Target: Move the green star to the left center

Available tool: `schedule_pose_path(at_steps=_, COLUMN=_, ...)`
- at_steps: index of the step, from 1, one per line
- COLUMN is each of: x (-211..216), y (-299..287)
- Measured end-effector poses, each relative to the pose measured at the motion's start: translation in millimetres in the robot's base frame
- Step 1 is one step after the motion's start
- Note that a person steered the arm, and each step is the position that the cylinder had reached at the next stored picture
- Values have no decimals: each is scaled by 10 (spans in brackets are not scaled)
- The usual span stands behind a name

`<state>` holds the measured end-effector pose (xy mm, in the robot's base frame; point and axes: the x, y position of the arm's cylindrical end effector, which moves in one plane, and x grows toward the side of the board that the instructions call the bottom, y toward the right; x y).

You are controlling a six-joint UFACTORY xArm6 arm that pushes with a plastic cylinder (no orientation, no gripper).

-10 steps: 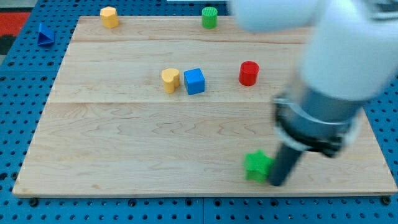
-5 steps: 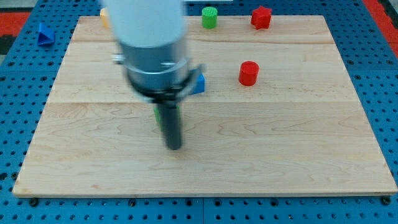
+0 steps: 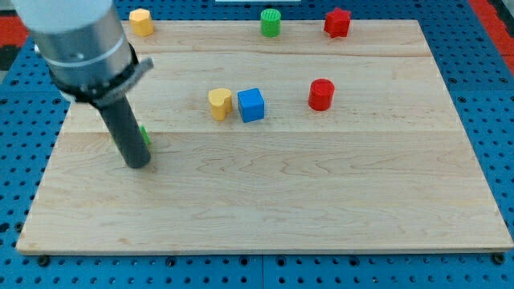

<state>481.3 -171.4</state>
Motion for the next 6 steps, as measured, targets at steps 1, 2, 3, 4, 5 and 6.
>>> schedule_pose_path(at_steps=1, x=-528, y=-190)
schedule_pose_path(at_steps=2, x=-625, y=-298)
schedule_pose_path(at_steps=3, x=-637, y=-263)
schedule_pose_path(at_steps=4, x=-648, y=-263)
schedule_pose_path(at_steps=5, x=-626, y=-180)
schedule_pose_path(at_steps=6, x=-594, y=340)
